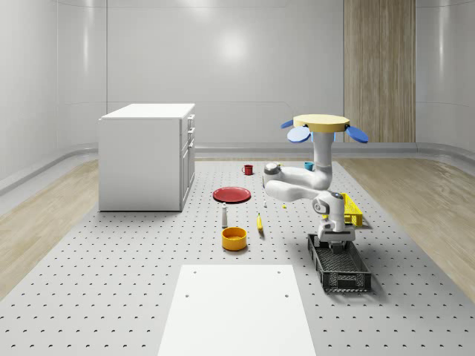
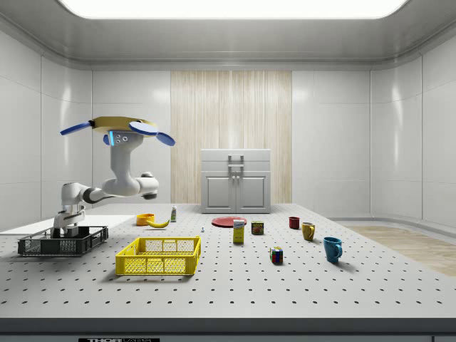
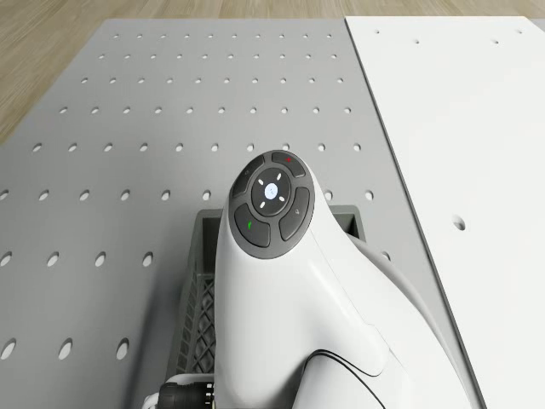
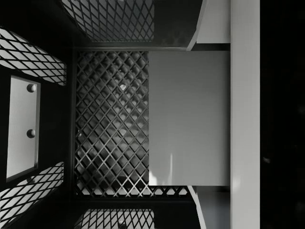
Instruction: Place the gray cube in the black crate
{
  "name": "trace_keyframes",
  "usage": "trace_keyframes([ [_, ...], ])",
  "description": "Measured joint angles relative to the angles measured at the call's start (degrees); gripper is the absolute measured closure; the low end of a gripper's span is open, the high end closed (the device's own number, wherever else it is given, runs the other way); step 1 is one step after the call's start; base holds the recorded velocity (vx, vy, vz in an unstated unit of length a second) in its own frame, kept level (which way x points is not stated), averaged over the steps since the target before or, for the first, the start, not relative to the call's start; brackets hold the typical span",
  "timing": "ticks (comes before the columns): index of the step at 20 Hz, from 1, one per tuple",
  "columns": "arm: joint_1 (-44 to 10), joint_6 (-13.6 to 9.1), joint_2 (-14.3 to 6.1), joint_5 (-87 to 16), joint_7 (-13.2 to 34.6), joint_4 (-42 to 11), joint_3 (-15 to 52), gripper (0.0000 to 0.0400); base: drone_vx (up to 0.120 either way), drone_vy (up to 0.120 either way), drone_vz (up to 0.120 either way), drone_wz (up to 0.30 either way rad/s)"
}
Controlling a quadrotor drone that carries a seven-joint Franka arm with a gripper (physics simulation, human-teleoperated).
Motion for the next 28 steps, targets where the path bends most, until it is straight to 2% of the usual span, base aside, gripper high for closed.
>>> trace_keyframes([
  [4,-0.04,0.03,-0.06,0.07,0.01,0.03,0.02,0.015,0.06,0.0,0.0,0.0],
  [10,-3.53,-2.24,-0.25,4.45,0.32,3.1,0.39,0.015,0.0,0.0,0.0,0.0],
  [16,-5.41,-2.16,-0.54,4.28,0.41,4.92,-1.82,0.015,0.0,0.0,0.0,0.0],
  [19,-5.83,-2.08,-0.65,4.29,0.44,5.33,-2.27,0.0077,0.0,0.0,0.0,0.0],
  [21,-5.99,-2.09,-0.72,4.46,0.45,5.47,-2.3,0.0047,0.0,0.0,0.0,0.0],
  [24,-5.97,-2.49,-0.85,5.69,0.47,5.36,-1.19,0.0022,0.0,0.0,0.0,0.0],
  [28,-5.93,-2.79,-1.04,6.88,0.5,5.24,-0.09,0.0008,0.0,0.0,0.0,0.0],
])
